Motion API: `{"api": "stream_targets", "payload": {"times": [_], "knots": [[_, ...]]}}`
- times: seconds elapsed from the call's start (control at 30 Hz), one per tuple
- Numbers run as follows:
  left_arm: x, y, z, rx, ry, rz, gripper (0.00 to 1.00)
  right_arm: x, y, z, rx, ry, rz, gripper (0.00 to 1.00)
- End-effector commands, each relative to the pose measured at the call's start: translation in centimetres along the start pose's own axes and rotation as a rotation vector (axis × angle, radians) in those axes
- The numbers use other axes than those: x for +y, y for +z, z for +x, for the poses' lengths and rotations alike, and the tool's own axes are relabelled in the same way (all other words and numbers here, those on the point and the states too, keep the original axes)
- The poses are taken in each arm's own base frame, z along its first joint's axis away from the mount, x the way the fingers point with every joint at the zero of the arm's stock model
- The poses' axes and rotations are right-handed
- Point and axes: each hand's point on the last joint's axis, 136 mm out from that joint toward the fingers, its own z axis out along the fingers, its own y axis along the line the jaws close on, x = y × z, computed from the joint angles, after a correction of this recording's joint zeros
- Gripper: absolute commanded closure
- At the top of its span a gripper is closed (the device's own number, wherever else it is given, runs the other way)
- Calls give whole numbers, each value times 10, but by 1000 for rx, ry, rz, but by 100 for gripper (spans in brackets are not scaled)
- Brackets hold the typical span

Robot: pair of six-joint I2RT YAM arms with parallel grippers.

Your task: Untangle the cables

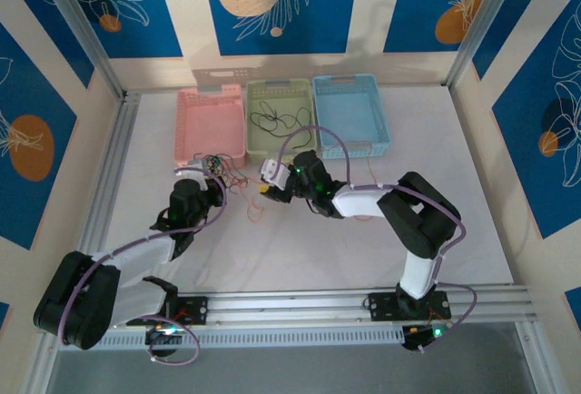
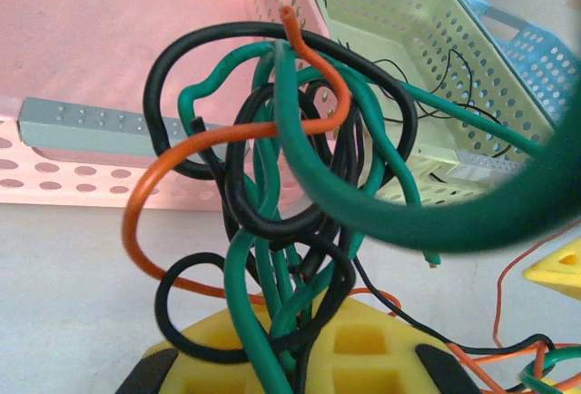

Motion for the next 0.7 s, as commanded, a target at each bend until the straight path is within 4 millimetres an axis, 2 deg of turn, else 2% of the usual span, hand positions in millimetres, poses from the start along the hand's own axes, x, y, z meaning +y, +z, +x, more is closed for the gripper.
{"api": "stream_targets", "payload": {"times": [0.0, 0.17, 0.37, 0.67], "knots": [[-5, 2, -16, -38, -2, 17, 100, -10, -23, -33, -129, 26, 9, 51], [-5, 2, -16, -36, -2, 18, 100, -9, -29, -37, -156, 42, -2, 50], [-5, 2, -16, -36, -2, 17, 100, 5, -6, -22, -79, 8, -46, 50], [-5, 3, -16, -36, -2, 17, 100, 4, 18, -6, -4, -17, -27, 50]]}}
